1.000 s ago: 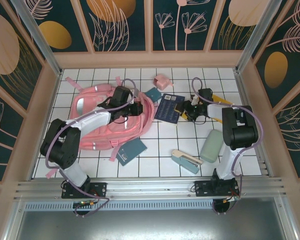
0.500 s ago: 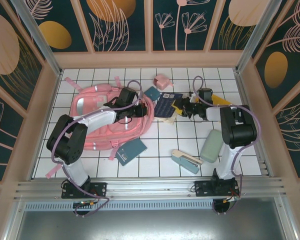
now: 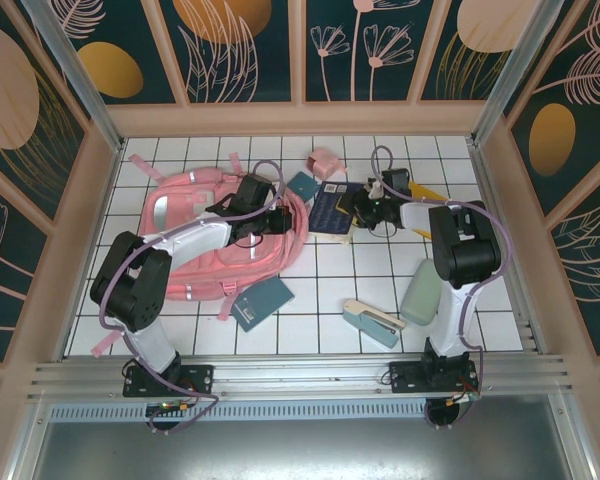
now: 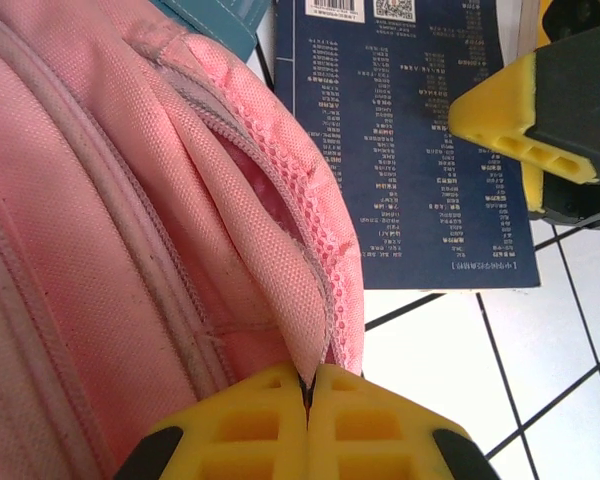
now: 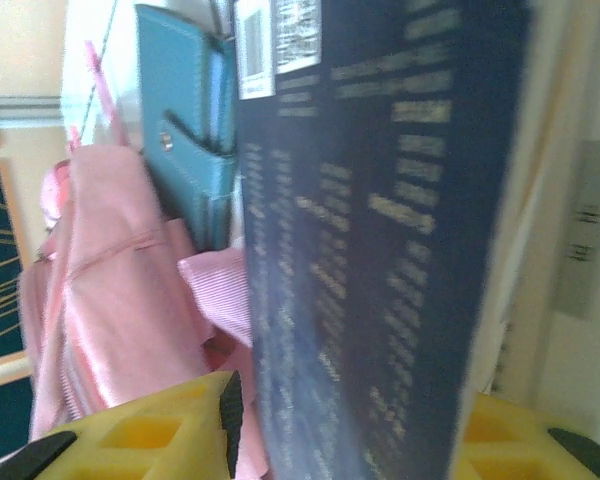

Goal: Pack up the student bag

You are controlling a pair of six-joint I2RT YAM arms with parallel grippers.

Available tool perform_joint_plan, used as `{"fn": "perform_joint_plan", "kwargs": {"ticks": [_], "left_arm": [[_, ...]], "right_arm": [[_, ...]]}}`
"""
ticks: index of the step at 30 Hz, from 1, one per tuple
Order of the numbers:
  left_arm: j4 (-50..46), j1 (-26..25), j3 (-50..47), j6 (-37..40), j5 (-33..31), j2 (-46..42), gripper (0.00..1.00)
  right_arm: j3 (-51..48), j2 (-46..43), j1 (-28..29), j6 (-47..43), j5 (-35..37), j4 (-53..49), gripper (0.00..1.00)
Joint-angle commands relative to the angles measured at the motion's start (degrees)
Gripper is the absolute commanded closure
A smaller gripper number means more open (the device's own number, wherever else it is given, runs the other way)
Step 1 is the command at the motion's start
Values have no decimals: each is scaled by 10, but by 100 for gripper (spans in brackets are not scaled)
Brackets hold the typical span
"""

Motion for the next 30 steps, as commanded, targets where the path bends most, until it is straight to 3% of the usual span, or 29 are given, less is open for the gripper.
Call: {"fn": "perform_joint_plan", "kwargs": {"ticks": [1,7,15,26,28,30], "left_arm": [[-28,-4,15,16,-19,-37,100],[-37,-4,20,23,-28,-47,100],[-35,-4,12,21,-27,-48,100],[-40,-4,12,19,-41,-54,95],[-40,-4,13,17,-38,-52,95],[-39,-3,13,14,-37,-51,93]], "right_arm": [[4,-21,-1,-16,33,-38,60],[28,-62,7,-32,30,-76,65],[100,-36,20,-69,50,-149,66],[108,36,22,-19,13,-76,64],[108,46,24,-4,5,-53,69],[106,52,24,6,-2,-39,84]]}}
